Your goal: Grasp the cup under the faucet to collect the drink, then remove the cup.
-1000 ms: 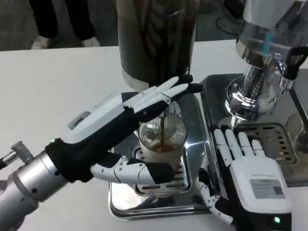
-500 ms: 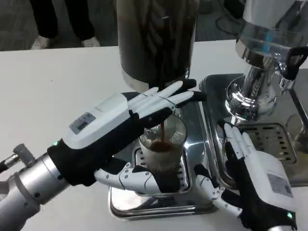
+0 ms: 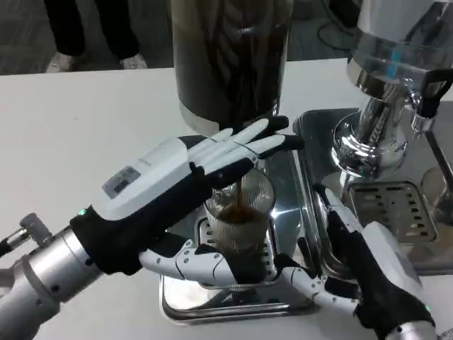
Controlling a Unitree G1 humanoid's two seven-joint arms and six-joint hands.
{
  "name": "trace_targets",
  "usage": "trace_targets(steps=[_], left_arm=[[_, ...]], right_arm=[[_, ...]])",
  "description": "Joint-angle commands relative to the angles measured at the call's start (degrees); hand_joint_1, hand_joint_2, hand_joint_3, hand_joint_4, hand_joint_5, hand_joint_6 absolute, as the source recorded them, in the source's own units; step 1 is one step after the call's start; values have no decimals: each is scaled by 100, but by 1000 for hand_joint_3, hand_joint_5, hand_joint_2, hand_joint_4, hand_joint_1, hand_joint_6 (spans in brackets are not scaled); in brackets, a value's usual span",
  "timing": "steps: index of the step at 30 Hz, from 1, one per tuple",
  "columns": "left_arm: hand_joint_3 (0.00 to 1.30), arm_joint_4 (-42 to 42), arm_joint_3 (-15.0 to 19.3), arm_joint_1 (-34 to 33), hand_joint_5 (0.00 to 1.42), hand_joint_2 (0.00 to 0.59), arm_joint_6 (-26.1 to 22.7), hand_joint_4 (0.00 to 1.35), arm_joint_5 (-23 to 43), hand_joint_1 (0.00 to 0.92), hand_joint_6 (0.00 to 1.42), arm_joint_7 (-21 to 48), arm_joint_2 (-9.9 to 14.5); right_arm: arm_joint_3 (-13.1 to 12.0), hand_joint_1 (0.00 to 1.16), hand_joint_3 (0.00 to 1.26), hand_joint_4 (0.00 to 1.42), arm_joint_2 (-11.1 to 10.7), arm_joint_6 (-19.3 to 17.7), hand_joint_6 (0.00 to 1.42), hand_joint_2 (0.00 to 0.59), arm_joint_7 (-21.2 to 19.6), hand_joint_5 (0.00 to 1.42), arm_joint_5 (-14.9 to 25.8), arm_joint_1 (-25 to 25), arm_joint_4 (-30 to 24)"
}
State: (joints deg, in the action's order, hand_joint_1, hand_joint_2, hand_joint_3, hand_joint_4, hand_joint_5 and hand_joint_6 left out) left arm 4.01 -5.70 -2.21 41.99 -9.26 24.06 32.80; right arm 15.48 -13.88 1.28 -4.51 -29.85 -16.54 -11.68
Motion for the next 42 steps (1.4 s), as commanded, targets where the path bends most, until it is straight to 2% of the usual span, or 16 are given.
trace_targets(steps=[1, 7, 11, 13, 19, 24, 28, 36, 42], left_arm=[[121, -9, -271, 157, 163, 107, 75, 0, -157, 0, 70, 231, 99], [124, -14, -230, 185, 166, 107, 70, 0, -163, 0, 68, 210, 123], [124, 0, -189, 227, 167, 108, 48, 0, -147, 0, 63, 154, 108], [124, 9, -186, 243, 167, 110, 38, 0, -157, 0, 62, 121, 107], [125, 56, -144, 311, 167, 111, 4, 0, -213, 0, 60, 32, 118], [125, 104, -119, 364, 174, 113, -18, 0, -229, 0, 59, -21, 130], [125, 137, -75, 392, 177, 114, -56, 0, -290, 0, 59, -68, 134], [125, 191, 27, 495, 177, 114, -116, 0, -356, 0, 59, -208, 129], [60, 159, 597, 694, 93, 125, -126, 0, -370, 0, 1, -741, 13]], right_arm=[[-74, 594, 0, 0, 57, 109, 67, 203, 6, 0, -47, 152, 57], [-73, 600, 0, 0, 145, 92, 39, 202, 156, 0, 103, 408, 326], [-79, 601, 0, 0, 143, 28, 33, 202, 448, 0, 345, 659, 527], [-45, 601, 0, 0, 100, 17, 29, 202, 457, 0, 265, 760, 573], [-103, 600, 0, 0, 147, 18, 23, 204, 496, 0, 360, 1015, 779], [-24, 595, 0, 0, 159, -29, 21, 208, 564, 0, 360, 1099, 869], [-29, 593, 0, 0, 309, -38, 20, 209, 532, 0, 503, 1171, 1044], [8, 591, 0, 0, 298, -135, 19, 210, 528, 0, 487, 1218, 1107], [51, 591, 0, 0, 351, -234, 19, 210, 521, 0, 529, 1251, 1186]])
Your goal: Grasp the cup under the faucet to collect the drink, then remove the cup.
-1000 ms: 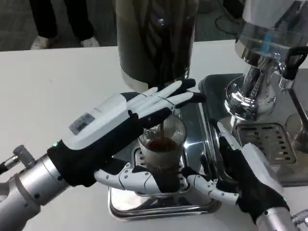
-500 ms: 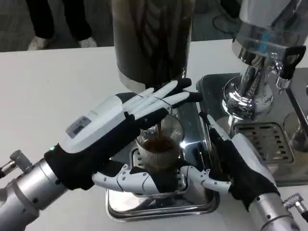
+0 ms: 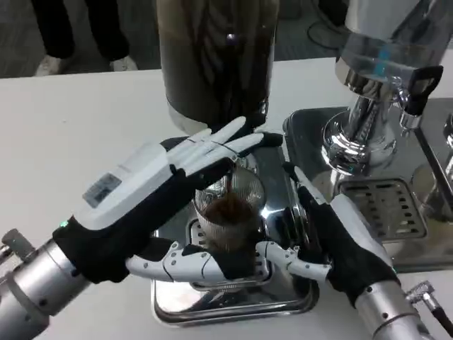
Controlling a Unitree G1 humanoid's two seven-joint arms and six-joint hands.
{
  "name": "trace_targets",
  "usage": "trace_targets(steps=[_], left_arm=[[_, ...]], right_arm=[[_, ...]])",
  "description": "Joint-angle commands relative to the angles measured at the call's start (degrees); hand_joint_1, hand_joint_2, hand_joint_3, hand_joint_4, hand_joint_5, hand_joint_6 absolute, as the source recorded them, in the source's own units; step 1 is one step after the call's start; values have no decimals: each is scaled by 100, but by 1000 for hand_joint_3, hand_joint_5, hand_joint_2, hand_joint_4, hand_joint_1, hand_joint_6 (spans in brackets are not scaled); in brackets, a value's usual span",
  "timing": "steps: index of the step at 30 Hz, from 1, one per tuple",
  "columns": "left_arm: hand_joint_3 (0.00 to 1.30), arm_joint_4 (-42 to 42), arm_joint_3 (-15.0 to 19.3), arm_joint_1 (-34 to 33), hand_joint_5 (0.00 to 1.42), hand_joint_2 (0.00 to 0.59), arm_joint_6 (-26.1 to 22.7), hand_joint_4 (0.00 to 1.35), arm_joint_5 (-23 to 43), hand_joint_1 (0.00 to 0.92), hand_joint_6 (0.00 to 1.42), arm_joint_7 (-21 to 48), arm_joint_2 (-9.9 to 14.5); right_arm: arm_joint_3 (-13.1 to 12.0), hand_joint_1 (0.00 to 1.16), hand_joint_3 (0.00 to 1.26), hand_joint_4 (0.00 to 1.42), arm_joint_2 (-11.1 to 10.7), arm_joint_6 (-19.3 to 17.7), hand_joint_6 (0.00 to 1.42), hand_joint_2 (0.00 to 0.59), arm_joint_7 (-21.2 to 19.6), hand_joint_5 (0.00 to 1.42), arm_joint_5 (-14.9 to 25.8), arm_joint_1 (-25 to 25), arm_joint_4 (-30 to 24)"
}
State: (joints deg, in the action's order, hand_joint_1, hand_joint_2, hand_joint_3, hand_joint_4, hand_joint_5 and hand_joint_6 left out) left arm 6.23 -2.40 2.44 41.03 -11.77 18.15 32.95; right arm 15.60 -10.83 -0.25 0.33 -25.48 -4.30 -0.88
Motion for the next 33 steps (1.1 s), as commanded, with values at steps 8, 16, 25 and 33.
trace_targets(steps=[8, 16, 25, 33], left_arm=[[130, -405, 1518, 754, 172, 144, 198, 0, 469, 0, 63, -998, -456], [280, -1122, 2195, 1398, 345, 163, 512, 135, 811, 0, 204, -1565, -1122], [369, -2541, 2182, 1505, 511, 167, 674, 372, 1267, 0, 304, -1384, -1302], [370, -3646, 2076, 1390, 561, 168, 788, 423, 1521, 0, 348, -1065, -1324]], right_arm=[[68, 591, 0, 0, 219, -249, 19, 210, -125, 0, 120, -27, 180], [82, 590, 0, 0, 327, -382, 23, 210, -197, 0, 160, 46, 344], [27, 597, 0, 0, 508, -751, 31, 213, -330, 0, 440, 36, 655], [33, 640, 0, 0, 661, -1341, 48, 196, -474, 0, 675, 98, 1182]])
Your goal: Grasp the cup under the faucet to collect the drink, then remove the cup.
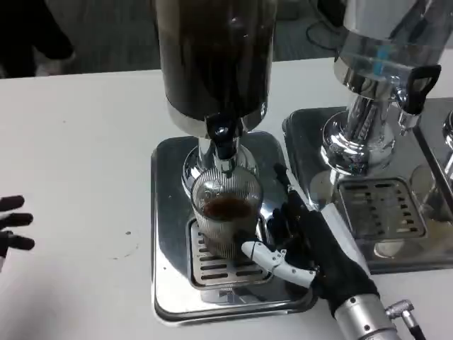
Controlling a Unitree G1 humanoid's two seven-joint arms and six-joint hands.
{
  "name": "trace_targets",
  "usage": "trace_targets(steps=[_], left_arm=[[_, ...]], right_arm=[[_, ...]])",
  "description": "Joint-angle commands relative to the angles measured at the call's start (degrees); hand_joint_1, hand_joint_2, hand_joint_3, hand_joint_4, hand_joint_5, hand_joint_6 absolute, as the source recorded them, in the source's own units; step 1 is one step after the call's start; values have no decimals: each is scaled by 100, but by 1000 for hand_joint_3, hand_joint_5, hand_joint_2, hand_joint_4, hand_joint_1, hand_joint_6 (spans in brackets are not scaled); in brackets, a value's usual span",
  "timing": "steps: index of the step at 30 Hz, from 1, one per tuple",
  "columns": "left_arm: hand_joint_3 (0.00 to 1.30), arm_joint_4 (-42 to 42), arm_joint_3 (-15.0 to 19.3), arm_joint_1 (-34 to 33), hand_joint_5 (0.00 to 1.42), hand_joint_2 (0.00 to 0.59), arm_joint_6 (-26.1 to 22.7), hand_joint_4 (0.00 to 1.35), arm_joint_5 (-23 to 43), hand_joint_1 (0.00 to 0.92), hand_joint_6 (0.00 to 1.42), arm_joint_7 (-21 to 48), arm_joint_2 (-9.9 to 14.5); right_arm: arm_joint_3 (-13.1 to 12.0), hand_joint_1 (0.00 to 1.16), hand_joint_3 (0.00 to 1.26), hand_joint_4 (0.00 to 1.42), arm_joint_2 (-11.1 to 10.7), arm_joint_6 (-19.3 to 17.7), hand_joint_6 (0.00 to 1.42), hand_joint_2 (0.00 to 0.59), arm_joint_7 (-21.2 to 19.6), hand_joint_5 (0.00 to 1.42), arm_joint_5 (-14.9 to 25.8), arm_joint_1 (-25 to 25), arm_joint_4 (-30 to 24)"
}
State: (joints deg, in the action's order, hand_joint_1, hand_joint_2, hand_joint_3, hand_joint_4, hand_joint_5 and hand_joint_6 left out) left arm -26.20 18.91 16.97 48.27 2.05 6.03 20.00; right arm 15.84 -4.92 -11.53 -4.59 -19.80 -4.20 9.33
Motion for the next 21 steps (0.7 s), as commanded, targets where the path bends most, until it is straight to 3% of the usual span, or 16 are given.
trace_targets(steps=[1, 6, 11, 21], left_arm=[[370, -496, -59, -86, 563, 169, 67, 433, 175, 0, 350, 187, -43], [370, -760, -92, -179, 567, 169, 73, 437, 316, 0, 353, 361, -62], [381, -804, -128, -208, 576, 173, 69, 461, 352, 0, 347, 456, -65], [400, -792, -153, -212, 588, 176, 44, 508, 394, 0, 347, 532, -44]], right_arm=[[28, 642, 0, 0, 63, -256, 50, 196, 37, 0, 115, 95, 186], [152, 652, 0, 0, 47, -313, 71, 193, 80, 0, 49, 156, 216], [227, 669, 0, 0, 53, -142, 88, 181, 98, 0, -46, 172, 75], [159, 677, 0, 0, 37, 25, 105, 176, 236, 0, 137, 1, -224]])
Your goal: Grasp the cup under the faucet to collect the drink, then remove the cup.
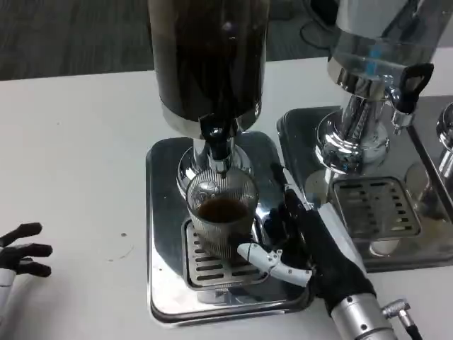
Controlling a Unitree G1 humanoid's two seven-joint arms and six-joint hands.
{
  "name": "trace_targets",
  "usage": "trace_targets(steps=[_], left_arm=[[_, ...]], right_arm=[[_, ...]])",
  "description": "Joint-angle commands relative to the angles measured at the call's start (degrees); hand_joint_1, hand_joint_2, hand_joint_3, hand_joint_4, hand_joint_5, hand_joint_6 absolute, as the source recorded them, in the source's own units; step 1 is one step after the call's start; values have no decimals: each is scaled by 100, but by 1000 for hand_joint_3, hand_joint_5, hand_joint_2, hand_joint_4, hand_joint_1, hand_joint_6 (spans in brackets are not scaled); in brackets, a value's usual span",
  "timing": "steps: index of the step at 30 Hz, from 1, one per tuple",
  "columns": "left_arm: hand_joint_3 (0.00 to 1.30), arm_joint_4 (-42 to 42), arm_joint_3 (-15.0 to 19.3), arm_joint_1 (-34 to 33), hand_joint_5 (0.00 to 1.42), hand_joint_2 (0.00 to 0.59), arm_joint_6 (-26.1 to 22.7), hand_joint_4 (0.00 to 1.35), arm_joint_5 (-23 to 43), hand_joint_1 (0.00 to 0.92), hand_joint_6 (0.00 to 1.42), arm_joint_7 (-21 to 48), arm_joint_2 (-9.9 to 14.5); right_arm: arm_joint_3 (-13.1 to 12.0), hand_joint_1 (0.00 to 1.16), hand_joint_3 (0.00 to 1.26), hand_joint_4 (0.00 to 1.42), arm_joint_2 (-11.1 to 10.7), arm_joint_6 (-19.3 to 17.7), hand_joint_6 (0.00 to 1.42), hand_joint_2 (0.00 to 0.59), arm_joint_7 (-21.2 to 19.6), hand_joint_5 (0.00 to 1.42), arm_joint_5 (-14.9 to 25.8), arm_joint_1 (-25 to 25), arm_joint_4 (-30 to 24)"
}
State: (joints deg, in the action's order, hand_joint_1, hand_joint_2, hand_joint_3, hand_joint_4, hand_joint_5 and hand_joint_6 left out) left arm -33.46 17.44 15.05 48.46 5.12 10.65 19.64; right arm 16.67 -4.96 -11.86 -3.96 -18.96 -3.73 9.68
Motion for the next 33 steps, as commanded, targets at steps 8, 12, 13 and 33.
trace_targets(steps=[8, 12, 13, 33], left_arm=[[436, -57, -73, -52, 597, 174, 17, 553, 82, 0, 340, 113, 14], [448, -47, -84, -61, 605, 175, 8, 571, 84, 0, 331, 123, 12], [450, -44, -86, -63, 606, 175, 6, 572, 83, 0, 331, 121, 8], [477, 59, -95, 48, 621, 175, 26, 611, 130, 0, 309, 157, -25]], right_arm=[[38, 665, 0, 0, 153, 392, 108, 174, 231, 0, 84, -38, -403], [59, 661, 0, 0, 184, 465, 110, 174, 289, 0, 82, -54, -404], [68, 661, 0, 0, 185, 461, 111, 174, 273, 0, 54, -53, -391], [221, 699, 0, 0, 268, 559, 138, 166, 324, 0, -112, 176, -63]])
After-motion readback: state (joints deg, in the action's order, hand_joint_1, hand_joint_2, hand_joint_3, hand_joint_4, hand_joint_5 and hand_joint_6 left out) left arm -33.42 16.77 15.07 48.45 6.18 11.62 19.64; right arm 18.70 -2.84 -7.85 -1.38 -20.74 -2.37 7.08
